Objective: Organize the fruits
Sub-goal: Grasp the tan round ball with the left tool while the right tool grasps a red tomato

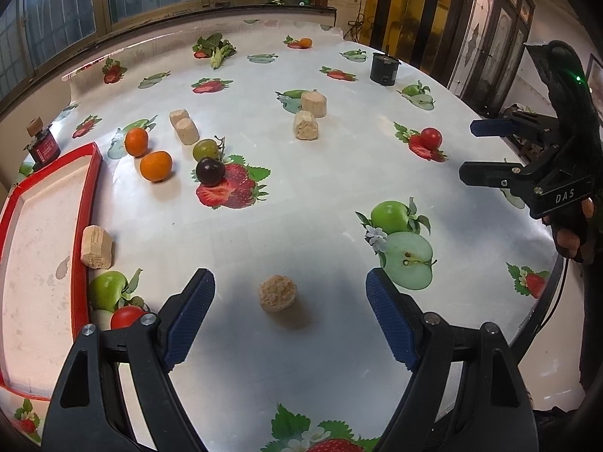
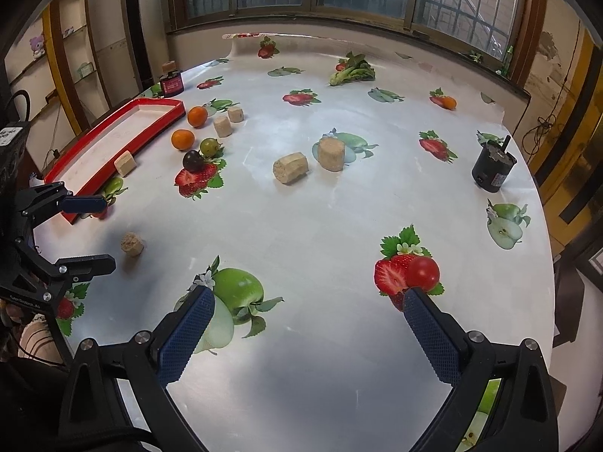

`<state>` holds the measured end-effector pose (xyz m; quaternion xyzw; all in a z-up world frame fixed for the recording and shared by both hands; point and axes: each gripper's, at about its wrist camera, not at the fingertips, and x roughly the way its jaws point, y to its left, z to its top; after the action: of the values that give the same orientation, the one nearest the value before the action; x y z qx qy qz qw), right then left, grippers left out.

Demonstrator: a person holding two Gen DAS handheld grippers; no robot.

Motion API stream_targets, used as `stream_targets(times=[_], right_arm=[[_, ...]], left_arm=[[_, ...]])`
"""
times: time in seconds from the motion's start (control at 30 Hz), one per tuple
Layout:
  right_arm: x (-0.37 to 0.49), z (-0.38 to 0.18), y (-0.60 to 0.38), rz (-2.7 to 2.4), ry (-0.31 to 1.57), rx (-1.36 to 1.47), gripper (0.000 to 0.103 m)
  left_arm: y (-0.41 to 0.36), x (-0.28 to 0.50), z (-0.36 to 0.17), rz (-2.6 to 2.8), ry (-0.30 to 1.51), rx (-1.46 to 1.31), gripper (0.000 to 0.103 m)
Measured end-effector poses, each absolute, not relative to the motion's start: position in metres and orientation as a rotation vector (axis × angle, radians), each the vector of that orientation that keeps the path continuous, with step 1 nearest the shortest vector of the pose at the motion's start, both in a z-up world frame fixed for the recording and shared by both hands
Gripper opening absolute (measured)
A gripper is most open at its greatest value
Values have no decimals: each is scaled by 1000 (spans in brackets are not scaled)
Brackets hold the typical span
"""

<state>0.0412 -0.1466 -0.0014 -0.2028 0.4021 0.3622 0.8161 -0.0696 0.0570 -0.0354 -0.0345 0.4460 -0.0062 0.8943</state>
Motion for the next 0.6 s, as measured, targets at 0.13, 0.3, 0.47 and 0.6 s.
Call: stream_targets(times=[0.13,0.3,0.47,0.6], right_arm=[[51,-3,-153,755,873,-414,101],[64,-5,-162,739,892,-388,101],[76,-9,-169,710,899,-371,101],[93,-16,-176,671,914,-342,98]], left_arm=[[60,-67,-38,-12,933,-77,83],[61,-65,-40,-16,939,-79,83],[63,-61,-45,-25,959,-93,83],[65,-58,-51,-34,976,-109,82]])
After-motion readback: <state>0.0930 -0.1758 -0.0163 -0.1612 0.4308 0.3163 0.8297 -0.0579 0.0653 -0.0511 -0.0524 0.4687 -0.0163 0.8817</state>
